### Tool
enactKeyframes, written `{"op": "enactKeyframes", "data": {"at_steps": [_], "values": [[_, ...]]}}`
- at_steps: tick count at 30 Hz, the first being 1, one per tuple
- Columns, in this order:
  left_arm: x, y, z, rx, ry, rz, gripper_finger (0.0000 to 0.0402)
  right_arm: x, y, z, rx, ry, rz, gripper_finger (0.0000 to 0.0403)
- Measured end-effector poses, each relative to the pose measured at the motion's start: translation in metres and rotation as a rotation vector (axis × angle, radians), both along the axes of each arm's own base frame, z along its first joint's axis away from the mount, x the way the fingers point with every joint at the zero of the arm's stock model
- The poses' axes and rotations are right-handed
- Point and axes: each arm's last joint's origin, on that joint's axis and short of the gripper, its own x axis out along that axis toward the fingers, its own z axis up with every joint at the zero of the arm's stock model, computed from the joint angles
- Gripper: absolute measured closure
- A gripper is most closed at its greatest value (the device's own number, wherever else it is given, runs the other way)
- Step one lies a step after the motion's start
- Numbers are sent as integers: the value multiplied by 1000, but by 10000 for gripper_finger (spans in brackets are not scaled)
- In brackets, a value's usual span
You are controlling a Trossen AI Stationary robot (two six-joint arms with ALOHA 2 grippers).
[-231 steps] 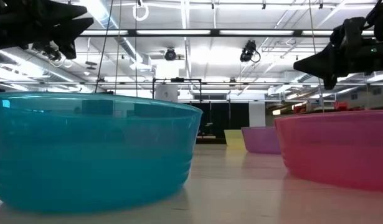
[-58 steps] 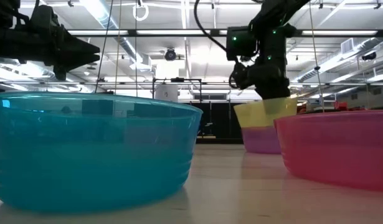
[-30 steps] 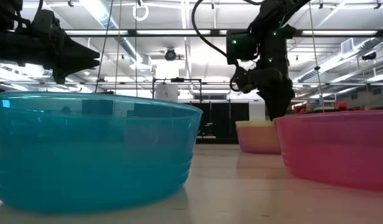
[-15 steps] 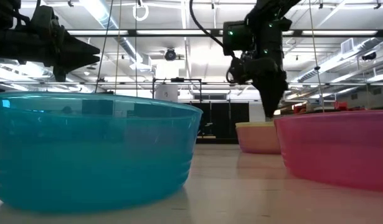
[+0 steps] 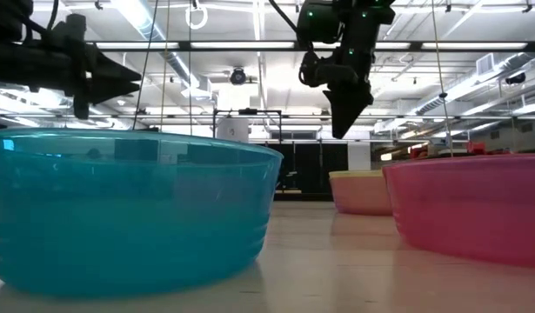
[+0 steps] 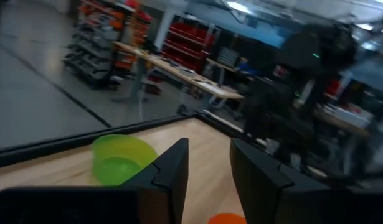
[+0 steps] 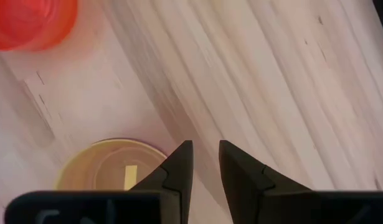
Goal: Nest bowls inside each other
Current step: Stack the green bowl on the orange bowl
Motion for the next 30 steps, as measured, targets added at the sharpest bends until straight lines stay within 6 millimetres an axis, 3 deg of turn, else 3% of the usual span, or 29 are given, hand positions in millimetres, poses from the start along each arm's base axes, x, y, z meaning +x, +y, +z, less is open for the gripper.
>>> {"op": "enactKeyframes", "data": {"at_steps": [9, 16, 24, 30], "values": [[7, 13, 22, -23, 85, 87, 289, 0, 0, 0, -4, -1, 14, 318], [37, 32, 52, -91, 247, 109, 290, 1, 0, 0, -9, -9, 25, 318], [84, 84, 70, -389, 584, 129, 290, 3, 12, 0, -9, -4, 62, 318], [120, 125, 71, -484, 700, 115, 291, 8, 44, 0, -10, -4, 167, 318]]}}
